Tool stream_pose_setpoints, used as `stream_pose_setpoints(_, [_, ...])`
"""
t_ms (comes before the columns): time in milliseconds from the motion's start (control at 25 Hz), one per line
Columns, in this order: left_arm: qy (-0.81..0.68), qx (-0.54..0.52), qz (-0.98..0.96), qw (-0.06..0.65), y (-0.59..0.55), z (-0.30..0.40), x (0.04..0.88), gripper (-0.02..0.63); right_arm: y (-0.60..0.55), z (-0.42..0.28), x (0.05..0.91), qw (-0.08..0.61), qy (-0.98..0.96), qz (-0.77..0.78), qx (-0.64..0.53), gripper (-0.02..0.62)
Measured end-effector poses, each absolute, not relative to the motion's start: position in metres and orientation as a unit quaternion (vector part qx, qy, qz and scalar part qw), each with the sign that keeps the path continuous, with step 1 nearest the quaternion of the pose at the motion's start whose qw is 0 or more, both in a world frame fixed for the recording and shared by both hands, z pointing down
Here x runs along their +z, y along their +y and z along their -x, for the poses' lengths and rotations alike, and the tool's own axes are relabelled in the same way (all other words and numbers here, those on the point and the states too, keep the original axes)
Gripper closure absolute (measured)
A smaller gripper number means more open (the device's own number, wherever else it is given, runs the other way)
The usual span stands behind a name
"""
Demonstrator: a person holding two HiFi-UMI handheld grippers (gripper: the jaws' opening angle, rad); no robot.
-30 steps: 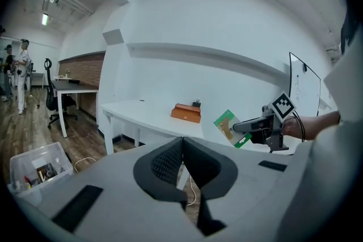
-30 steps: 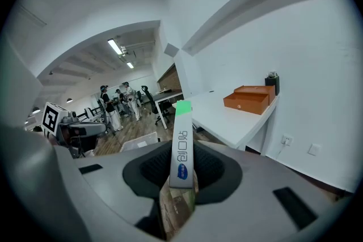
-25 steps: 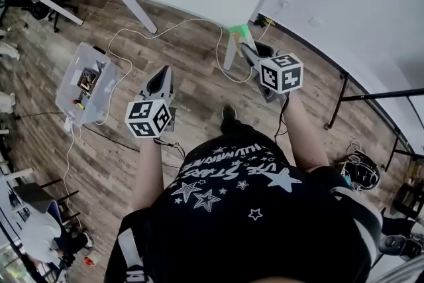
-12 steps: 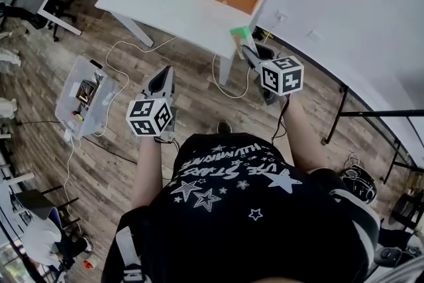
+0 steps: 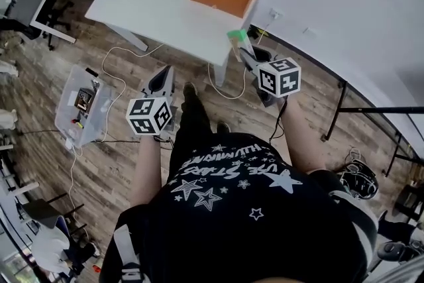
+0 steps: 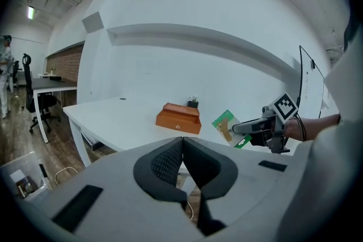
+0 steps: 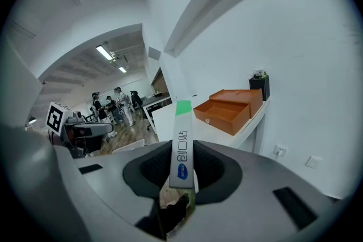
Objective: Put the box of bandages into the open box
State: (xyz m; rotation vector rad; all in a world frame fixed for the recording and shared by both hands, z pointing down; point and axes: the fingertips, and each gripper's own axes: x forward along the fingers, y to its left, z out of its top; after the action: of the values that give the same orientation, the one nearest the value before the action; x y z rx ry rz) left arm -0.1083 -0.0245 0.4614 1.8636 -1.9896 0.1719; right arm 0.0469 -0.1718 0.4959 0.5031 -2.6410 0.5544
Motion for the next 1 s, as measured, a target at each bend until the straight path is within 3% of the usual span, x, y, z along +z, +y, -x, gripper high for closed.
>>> stream_pose_setpoints(1000, [-0.616,0.078,-0.755,0.213,-0.261,0.25,0.469,0.586,-0.364,0.066,0.494,0.213,-0.912,-0.285,0.202,0.485])
